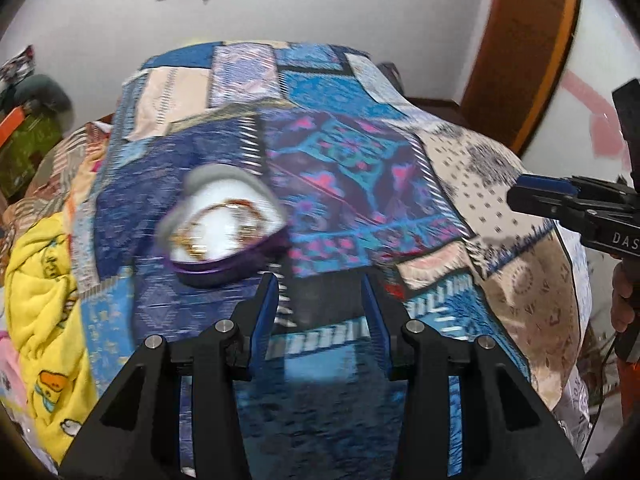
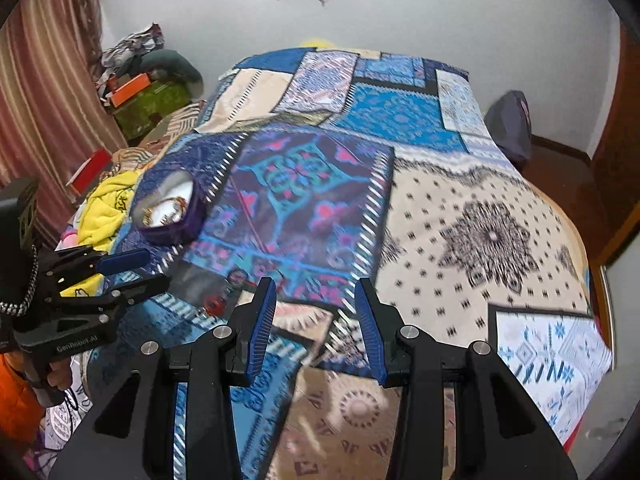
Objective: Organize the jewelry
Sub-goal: 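Grasp the red-beaded dangling earring with the left tool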
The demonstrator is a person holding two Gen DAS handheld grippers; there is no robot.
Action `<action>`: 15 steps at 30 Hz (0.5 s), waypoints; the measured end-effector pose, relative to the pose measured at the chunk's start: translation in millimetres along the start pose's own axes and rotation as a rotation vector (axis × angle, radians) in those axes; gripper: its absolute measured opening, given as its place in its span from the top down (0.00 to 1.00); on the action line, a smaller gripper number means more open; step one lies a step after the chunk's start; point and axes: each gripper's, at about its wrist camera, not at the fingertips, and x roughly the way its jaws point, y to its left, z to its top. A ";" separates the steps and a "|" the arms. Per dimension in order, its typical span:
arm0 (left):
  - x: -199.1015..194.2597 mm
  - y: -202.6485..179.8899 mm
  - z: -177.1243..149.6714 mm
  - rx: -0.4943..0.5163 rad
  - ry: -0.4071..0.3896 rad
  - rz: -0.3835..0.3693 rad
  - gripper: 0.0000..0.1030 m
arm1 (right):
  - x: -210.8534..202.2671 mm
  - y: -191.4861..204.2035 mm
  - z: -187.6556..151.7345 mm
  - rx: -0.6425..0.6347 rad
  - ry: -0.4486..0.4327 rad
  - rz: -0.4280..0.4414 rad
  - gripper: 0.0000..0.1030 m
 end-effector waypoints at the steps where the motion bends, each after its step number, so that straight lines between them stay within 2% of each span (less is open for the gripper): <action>1: 5.1 -7.9 0.0 0.015 0.011 -0.013 0.59 | 0.8 -2.4 -2.3 0.007 0.005 0.003 0.64; 9: 45.1 -40.4 -3.6 0.072 0.087 -0.057 0.61 | 14.0 -5.1 -11.3 0.008 0.043 0.031 0.64; 10: 50.3 -41.2 -4.7 0.067 0.096 -0.057 0.63 | 15.9 -3.8 -11.4 0.004 0.045 0.036 0.64; 11: 56.9 -41.1 -6.0 0.059 0.107 -0.062 0.70 | 17.9 -2.0 -11.1 -0.001 0.048 0.042 0.64; 13: 59.1 -40.1 -7.5 0.049 0.093 -0.065 0.73 | 23.2 2.3 -9.3 -0.015 0.054 0.051 0.64; 15: 59.9 -38.8 -8.2 0.042 0.088 -0.073 0.89 | 29.4 7.8 -7.3 -0.027 0.059 0.061 0.64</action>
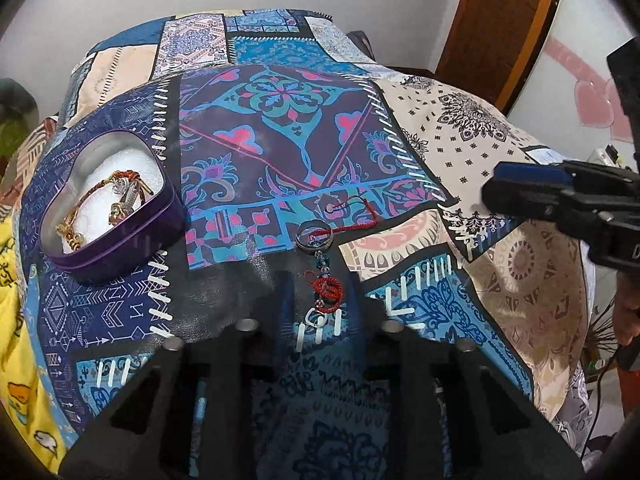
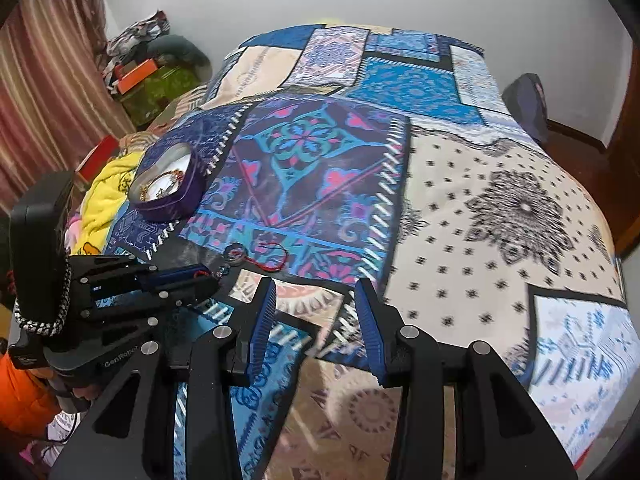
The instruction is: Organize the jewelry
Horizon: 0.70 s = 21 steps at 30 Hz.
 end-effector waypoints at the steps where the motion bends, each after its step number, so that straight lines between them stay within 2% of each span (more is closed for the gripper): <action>1: 0.4 2.0 -0.4 -0.005 0.000 0.000 0.92 | 2.5 2.1 1.4 -0.003 0.002 0.006 0.64; 2: -0.3 4.4 -0.3 -0.010 -0.001 -0.005 0.94 | 5.2 5.3 2.8 -0.007 0.004 0.017 0.64; 5: -5.3 12.2 -2.4 -0.033 -0.003 -0.026 0.94 | 12.3 14.3 6.7 -0.022 0.008 0.036 0.64; 15: -38.7 49.1 -13.5 -0.103 -0.063 0.009 0.94 | 45.1 60.4 15.2 -0.113 0.052 0.122 0.64; 21: -40.8 65.6 -21.5 -0.129 -0.057 0.018 0.94 | 65.7 83.6 18.2 -0.180 0.096 0.162 0.64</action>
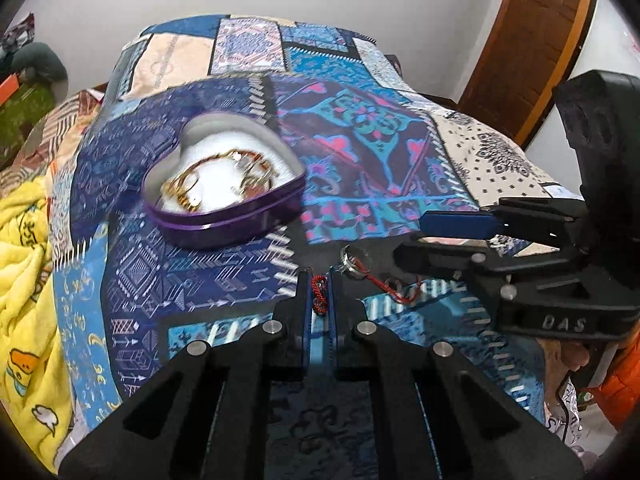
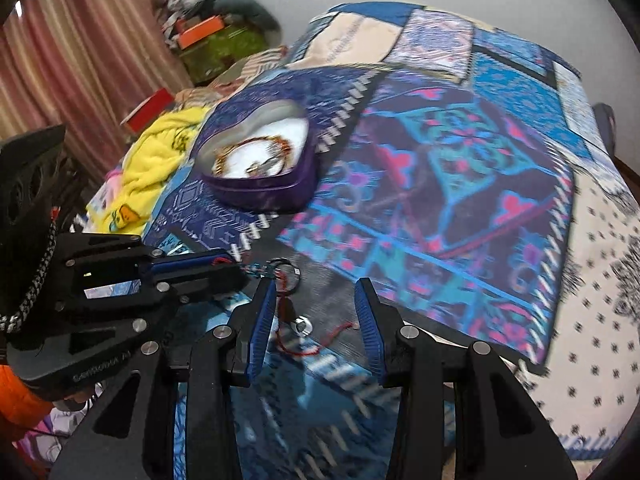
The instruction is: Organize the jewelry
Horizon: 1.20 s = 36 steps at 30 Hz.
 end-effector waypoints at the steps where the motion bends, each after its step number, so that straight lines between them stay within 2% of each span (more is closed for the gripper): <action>1: 0.5 2.7 -1.7 -0.007 0.002 -0.008 0.94 | 3.0 1.1 0.9 -0.004 0.007 0.004 0.64; 4: 0.0 6.3 -4.5 -0.018 -0.007 -0.025 0.94 | 10.7 5.8 3.7 -0.023 0.014 -0.001 0.65; 7: 1.2 6.9 -5.7 -0.024 -0.011 -0.030 0.94 | 11.6 8.2 4.7 -0.038 0.010 0.009 0.78; 9: 1.9 9.0 -7.5 -0.032 -0.015 -0.040 0.94 | 10.9 7.9 4.8 -0.038 0.008 0.010 0.92; 15: 2.0 9.6 -8.8 -0.037 -0.020 -0.046 0.94 | 7.3 4.7 3.6 -0.011 0.004 0.020 0.93; 20: 0.3 8.7 -8.0 -0.034 -0.015 -0.038 0.94 | -5.4 0.3 4.1 0.040 -0.001 0.065 0.93; 25: -3.6 8.9 -12.6 -0.023 -0.020 -0.029 0.94 | -7.4 9.9 13.3 0.017 -0.020 0.056 0.85; 36: -4.8 11.1 -16.5 -0.037 -0.029 -0.041 0.94 | 20.8 25.2 24.2 -0.045 0.046 0.057 0.82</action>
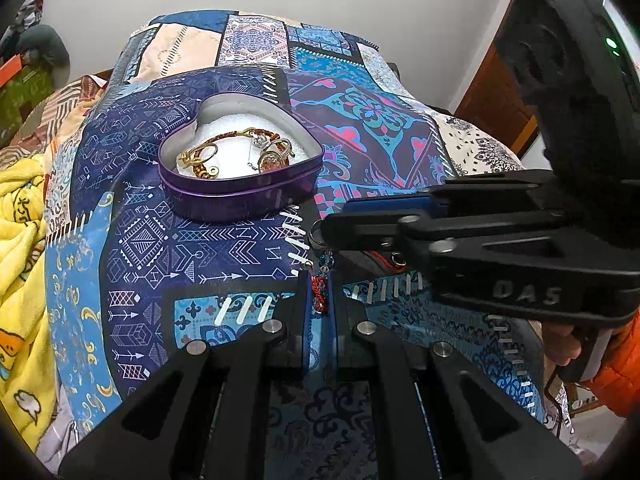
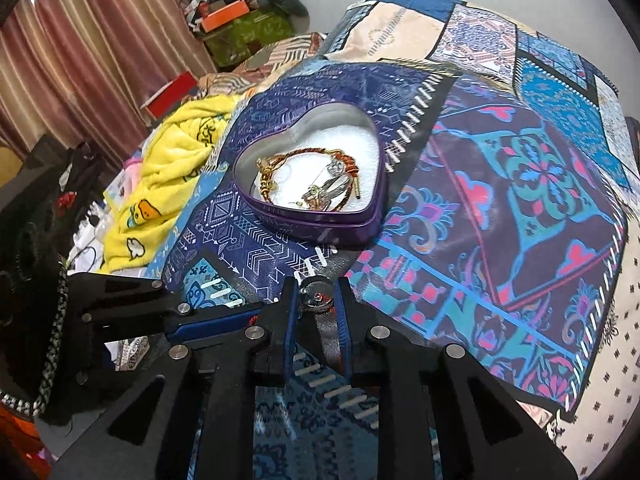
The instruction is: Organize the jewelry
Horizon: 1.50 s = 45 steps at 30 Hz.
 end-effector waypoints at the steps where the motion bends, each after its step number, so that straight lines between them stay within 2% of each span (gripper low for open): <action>1: -0.1 0.1 -0.3 0.001 -0.001 -0.001 0.94 | 1.1 0.2 0.0 -0.007 0.009 -0.004 0.81; 7: 0.2 0.7 -1.3 0.001 -0.006 -0.005 0.94 | 4.0 0.8 -2.7 -0.044 -0.002 -0.013 0.81; 15: 0.9 -0.2 -1.5 -0.002 -0.005 0.002 0.94 | -5.6 -2.1 -5.1 -0.019 -0.033 -0.028 0.83; 22: -5.5 0.8 7.3 -0.019 -0.003 -0.007 0.94 | -53.7 -9.5 6.1 0.021 -0.159 -0.055 0.83; 27: -29.1 -2.9 26.1 0.008 -0.077 0.029 0.94 | -86.6 -8.1 16.9 0.015 -0.254 -0.090 0.83; 36: -84.4 -0.2 73.5 0.046 -0.258 0.086 0.94 | -102.7 3.6 35.6 -0.037 -0.341 -0.124 0.83; 40: -98.0 4.2 89.1 0.054 -0.316 0.107 0.94 | -96.5 7.5 43.9 -0.057 -0.349 -0.116 0.83; 45: -101.6 11.0 101.1 0.056 -0.348 0.116 0.94 | -77.3 10.3 48.9 -0.077 -0.323 -0.103 0.83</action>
